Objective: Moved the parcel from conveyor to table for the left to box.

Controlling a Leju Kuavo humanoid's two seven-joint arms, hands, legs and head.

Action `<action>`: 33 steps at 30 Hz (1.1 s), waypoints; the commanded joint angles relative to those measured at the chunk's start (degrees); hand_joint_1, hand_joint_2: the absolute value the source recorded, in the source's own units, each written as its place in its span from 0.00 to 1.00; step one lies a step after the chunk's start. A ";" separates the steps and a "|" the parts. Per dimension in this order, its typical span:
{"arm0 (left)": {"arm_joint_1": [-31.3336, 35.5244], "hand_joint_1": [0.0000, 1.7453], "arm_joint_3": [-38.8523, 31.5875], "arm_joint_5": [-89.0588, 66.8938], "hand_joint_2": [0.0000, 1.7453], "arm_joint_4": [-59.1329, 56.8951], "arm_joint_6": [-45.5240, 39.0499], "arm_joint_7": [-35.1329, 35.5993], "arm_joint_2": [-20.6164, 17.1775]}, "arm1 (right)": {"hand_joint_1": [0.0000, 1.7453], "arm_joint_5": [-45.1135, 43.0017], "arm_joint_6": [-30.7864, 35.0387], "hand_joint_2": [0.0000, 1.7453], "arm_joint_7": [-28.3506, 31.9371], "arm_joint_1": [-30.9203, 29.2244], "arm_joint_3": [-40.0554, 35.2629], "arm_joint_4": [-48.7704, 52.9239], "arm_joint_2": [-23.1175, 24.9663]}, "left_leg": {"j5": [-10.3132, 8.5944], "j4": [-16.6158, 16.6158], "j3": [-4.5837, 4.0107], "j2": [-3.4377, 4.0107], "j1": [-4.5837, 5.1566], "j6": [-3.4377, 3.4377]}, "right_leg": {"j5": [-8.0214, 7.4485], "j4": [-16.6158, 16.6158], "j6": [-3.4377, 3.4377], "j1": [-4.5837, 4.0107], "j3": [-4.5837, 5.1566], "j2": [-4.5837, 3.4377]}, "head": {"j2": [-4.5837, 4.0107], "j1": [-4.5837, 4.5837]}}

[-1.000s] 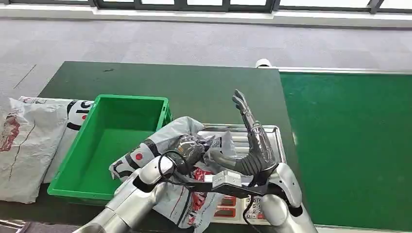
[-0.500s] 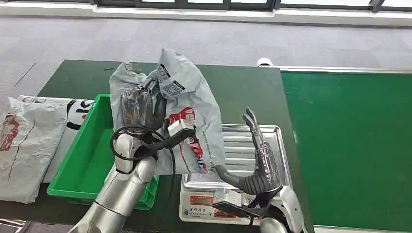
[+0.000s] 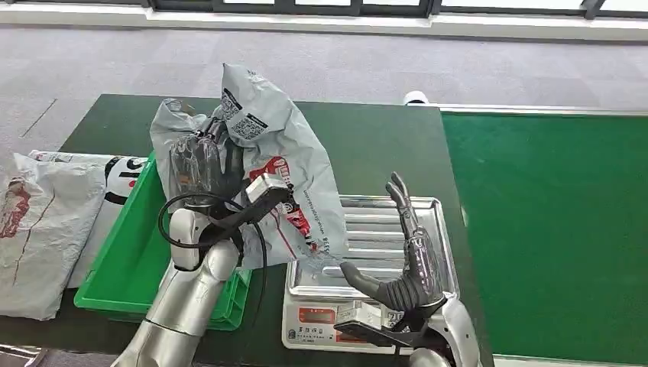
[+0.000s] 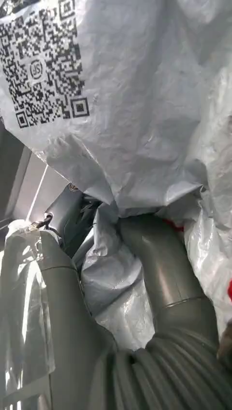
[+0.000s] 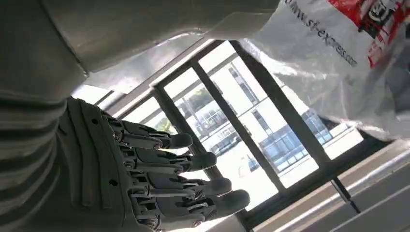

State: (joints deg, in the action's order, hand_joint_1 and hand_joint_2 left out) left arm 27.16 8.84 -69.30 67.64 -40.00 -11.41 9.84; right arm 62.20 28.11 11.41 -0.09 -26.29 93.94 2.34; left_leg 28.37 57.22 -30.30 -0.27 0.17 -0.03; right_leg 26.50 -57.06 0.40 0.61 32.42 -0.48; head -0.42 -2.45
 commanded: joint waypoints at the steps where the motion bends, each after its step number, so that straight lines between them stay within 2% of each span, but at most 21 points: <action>1: 8.40 1.00 -16.60 -3.79 1.00 -20.18 0.00 2.20 -1.46 | 0.00 -0.89 -0.50 1.00 -0.18 -3.65 -2.48 -3.36 0.14 | -0.04 -0.12 0.14 0.17 -0.03 -0.08 | -0.08 0.10 -0.05 -0.04 -0.07 -0.13 | 0.00 0.00; 5: 8.40 1.00 -16.60 -3.79 1.00 -20.18 0.00 2.20 -1.46 | 0.00 -0.89 -0.50 1.00 -0.18 -3.65 -2.48 -3.36 0.14 | -0.04 -0.12 0.14 0.17 -0.03 -0.08 | -0.08 0.10 -0.05 -0.04 -0.07 -0.13 | 0.00 0.00; 7: 8.37 1.00 -19.99 -11.57 1.00 -21.16 0.00 8.44 -2.46 | 0.00 -2.01 -1.34 1.00 0.46 -5.28 -2.83 -4.56 0.24 | -0.03 -0.12 0.17 0.24 -0.03 -0.08 | -0.08 0.08 -0.05 -0.03 -0.08 -0.20 | 0.00 0.02; 9: 8.15 1.00 -25.37 -12.79 1.00 -23.25 0.00 8.40 -3.11 | 0.00 -3.26 -1.90 1.00 1.09 -7.62 -2.97 -6.59 0.58 | -0.06 -0.24 0.22 0.40 -0.09 -0.12 | -0.16 0.19 -0.07 -0.09 -0.08 -0.32 | 0.00 0.02; 10: 8.20 1.00 -25.61 -12.99 1.00 -23.40 0.00 8.51 -3.13 | 0.00 -3.35 -1.94 1.00 1.11 -7.73 -2.97 -6.66 0.52 | -0.09 -0.33 0.29 0.50 -0.10 -0.13 | -0.21 0.28 -0.08 -0.10 -0.11 -0.41 | 0.00 0.00; 15: 8.32 1.00 -25.75 -13.22 1.00 -23.99 0.00 8.82 -3.11 | 0.00 -3.48 -1.98 1.00 1.16 -7.78 -2.88 -6.68 0.36 | -0.04 -0.09 0.03 -0.04 -0.04 -0.08 | -0.01 0.06 -0.03 -0.04 -0.03 0.07 | 0.00 0.02; 18: 7.44 1.00 -27.64 -11.75 1.00 -20.47 0.00 6.89 -2.03 | 0.00 -3.64 -1.67 1.00 1.16 -7.54 -2.85 -6.44 0.23 | -0.02 -0.08 0.02 0.01 -0.08 -0.08 | -0.04 0.10 -0.03 -0.08 -0.05 0.02 | 0.00 0.02; 33: 7.44 1.00 -27.64 -11.75 1.00 -20.47 0.00 6.89 -2.03 | 0.00 -3.64 -1.67 1.00 1.16 -7.54 -2.85 -6.44 0.23 | -0.03 -0.04 -0.07 -0.04 -0.06 -0.07 | -0.02 0.05 -0.03 -0.06 0.03 0.07 | 0.00 0.02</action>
State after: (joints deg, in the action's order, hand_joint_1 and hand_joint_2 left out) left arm 32.28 -15.41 -81.26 49.29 -40.09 -4.46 7.41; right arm 58.99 26.49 12.72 -5.51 -27.04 90.79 2.80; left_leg 28.34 57.22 -30.40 -0.37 0.16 -0.05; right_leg 26.51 -57.07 0.39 0.61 32.48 -0.40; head -0.42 -2.43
